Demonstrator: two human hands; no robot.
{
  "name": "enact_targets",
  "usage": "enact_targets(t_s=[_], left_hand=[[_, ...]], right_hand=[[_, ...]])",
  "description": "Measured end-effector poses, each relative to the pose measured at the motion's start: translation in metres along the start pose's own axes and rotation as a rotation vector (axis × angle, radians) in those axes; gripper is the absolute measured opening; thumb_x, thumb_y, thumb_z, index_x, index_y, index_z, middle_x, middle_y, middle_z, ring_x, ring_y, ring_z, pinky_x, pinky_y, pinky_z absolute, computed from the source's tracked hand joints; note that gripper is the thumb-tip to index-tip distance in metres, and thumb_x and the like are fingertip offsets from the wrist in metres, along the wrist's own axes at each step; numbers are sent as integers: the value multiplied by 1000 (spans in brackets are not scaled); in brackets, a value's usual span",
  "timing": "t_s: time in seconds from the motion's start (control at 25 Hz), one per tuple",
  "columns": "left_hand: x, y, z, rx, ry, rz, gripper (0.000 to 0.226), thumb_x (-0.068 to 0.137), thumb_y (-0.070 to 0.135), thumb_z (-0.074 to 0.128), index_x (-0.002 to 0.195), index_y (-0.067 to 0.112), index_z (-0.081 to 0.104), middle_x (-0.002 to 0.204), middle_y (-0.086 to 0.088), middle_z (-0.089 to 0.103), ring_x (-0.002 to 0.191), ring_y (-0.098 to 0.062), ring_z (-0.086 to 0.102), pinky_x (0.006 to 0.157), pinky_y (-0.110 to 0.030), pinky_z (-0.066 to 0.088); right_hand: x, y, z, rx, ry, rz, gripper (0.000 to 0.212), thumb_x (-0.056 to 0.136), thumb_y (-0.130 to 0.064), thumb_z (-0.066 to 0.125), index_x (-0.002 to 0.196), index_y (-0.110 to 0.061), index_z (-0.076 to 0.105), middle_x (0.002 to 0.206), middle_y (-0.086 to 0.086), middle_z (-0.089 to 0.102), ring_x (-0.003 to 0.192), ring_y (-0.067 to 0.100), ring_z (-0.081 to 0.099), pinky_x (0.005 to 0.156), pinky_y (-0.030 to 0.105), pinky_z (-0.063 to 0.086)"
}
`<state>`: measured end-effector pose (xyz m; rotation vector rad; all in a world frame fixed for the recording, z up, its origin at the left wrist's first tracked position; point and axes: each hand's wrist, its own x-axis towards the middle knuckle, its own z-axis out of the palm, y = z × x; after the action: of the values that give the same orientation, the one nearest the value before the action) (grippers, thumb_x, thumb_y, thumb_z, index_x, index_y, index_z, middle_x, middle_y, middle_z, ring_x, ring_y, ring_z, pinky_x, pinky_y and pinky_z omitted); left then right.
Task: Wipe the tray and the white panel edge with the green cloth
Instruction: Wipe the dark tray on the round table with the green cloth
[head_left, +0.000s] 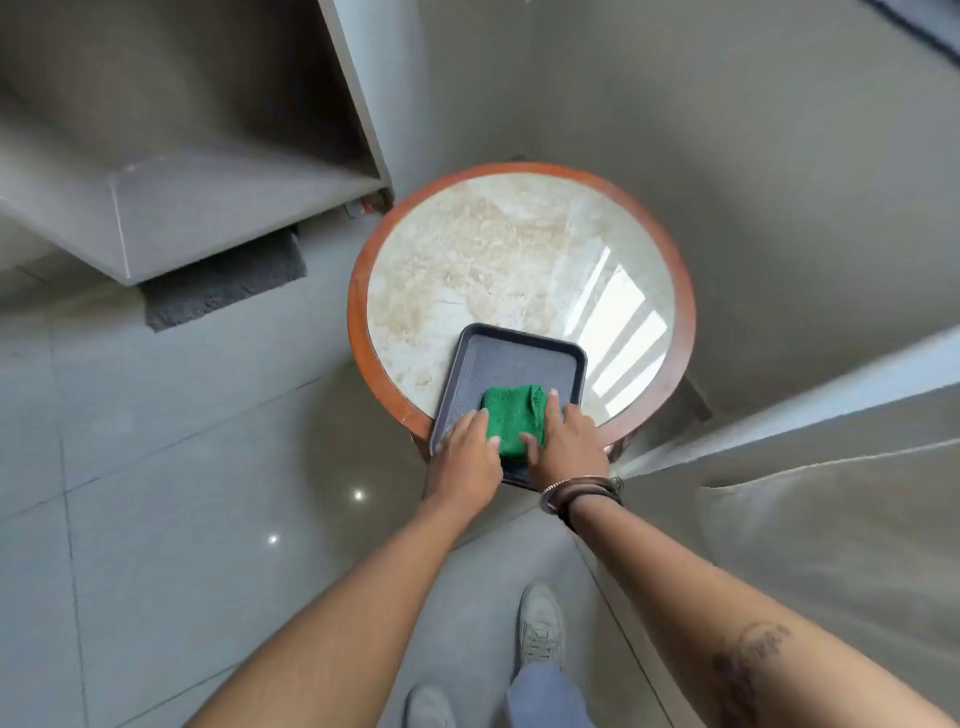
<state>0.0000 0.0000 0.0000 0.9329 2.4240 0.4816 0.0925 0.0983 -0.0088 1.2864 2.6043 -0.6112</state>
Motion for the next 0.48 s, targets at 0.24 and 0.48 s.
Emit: enact_targets(t_s=[0.24, 0.48], left_hand=[[45, 3, 39, -252, 112, -402, 15, 88, 18, 58, 95, 5, 63, 102, -15, 70, 99, -36, 62, 88, -43, 51], [66, 2, 43, -685, 32, -693, 31, 78, 23, 77, 94, -1, 69, 94, -14, 74, 91, -33, 70, 77, -32, 53]], right_hand=[[42, 5, 19, 201, -120, 324, 44, 86, -41, 64, 115, -9, 56, 117, 14, 63, 110, 35, 61, 87, 39, 50], [66, 2, 24, 482, -251, 523, 29, 76, -30, 74, 73, -16, 49, 93, 9, 68, 92, 29, 68, 70, 32, 48]])
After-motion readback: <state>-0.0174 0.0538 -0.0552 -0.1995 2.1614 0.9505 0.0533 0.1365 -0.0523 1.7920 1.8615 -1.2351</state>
